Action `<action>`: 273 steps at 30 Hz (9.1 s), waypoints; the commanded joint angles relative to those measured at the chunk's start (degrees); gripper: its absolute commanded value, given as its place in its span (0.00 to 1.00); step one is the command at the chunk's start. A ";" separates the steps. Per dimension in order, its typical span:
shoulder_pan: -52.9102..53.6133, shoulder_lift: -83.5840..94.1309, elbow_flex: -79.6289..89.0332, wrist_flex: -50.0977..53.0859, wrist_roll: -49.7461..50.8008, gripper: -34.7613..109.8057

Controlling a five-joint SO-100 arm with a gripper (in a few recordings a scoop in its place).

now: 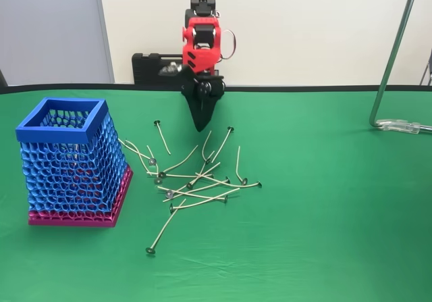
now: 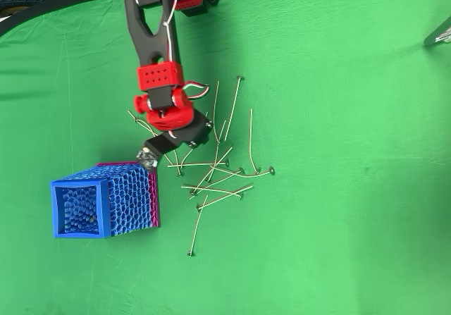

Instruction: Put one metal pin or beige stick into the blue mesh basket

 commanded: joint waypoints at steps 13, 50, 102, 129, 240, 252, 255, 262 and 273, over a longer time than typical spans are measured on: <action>0.70 -8.35 -13.01 4.22 -2.55 0.26; 0.53 -19.25 -16.70 4.57 -7.29 0.34; -2.29 -26.37 -29.36 8.96 -9.32 0.33; -2.46 -29.00 -28.92 8.96 -8.70 0.33; -2.20 -28.92 -25.14 8.79 -6.86 0.25; -2.29 -23.73 -26.02 8.79 -5.71 0.25; -2.37 -20.57 -25.66 8.79 -5.01 0.25; -2.46 -10.81 -22.94 10.81 -2.99 0.25; -0.09 4.83 -22.41 12.39 1.41 0.25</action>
